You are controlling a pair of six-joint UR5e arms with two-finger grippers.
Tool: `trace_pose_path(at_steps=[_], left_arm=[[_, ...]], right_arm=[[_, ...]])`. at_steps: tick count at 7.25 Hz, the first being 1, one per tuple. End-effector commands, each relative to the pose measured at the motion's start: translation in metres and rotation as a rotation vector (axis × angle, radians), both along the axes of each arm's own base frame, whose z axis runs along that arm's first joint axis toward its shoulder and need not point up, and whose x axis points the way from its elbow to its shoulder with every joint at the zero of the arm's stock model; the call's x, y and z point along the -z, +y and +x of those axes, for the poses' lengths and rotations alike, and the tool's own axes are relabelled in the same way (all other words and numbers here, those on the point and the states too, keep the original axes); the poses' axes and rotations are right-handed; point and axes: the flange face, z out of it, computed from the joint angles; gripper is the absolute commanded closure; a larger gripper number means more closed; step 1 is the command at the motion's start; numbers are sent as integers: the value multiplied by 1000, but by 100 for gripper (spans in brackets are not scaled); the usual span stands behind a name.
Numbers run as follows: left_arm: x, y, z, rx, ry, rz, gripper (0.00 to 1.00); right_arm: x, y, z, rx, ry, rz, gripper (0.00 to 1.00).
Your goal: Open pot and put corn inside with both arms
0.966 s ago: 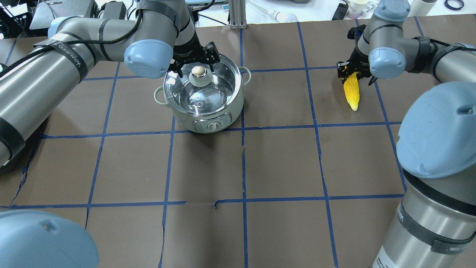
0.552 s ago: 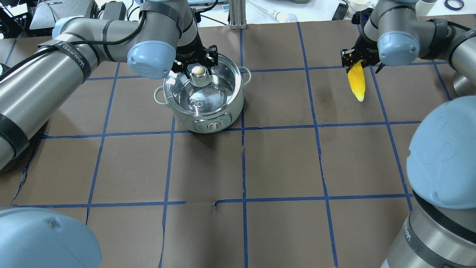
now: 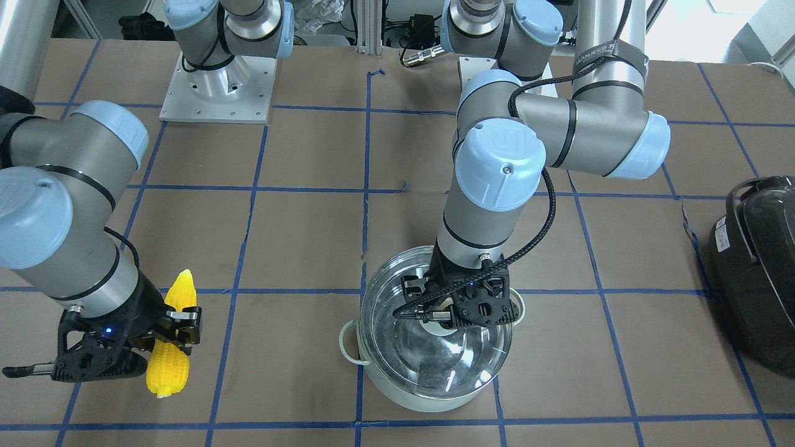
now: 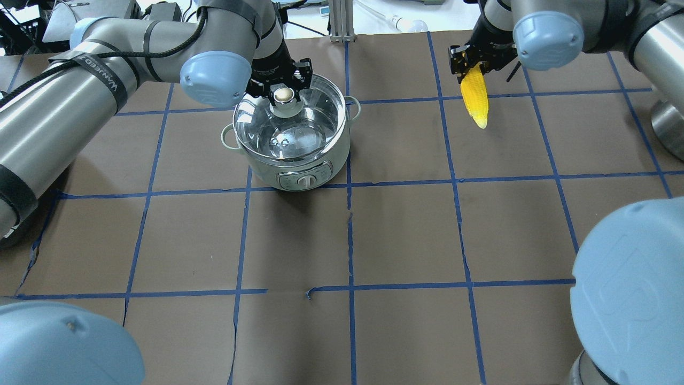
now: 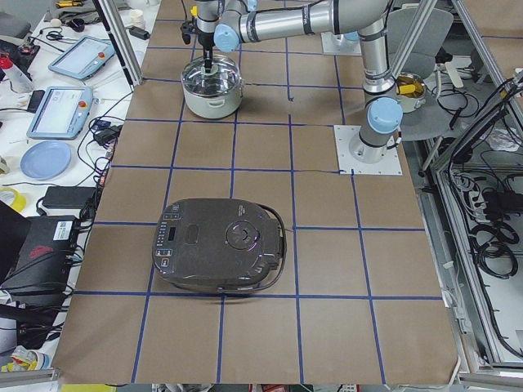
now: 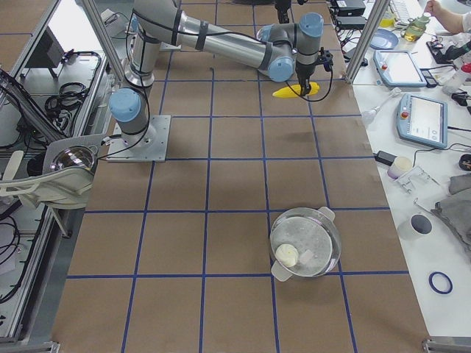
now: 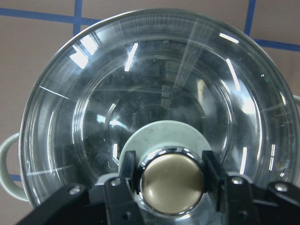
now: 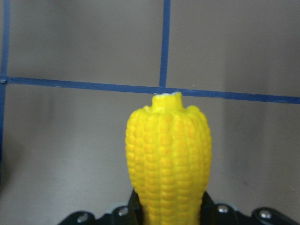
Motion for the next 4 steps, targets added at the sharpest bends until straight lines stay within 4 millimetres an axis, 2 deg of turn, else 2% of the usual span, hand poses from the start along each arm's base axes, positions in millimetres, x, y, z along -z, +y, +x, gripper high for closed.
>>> trace_pose_path(at_steps=[1,3,4], left_arm=[[-32,-14,29,95,-80,-20,100],[-33,-25,124,75,-99,63,100],[-26,-29,169,106,-108,91,100]], right_arm=[[-42,12,91,26,-17,-19,80],[-46,28,138,51,-23,-13,79],[-51,44,176,81,-22,-18,79]])
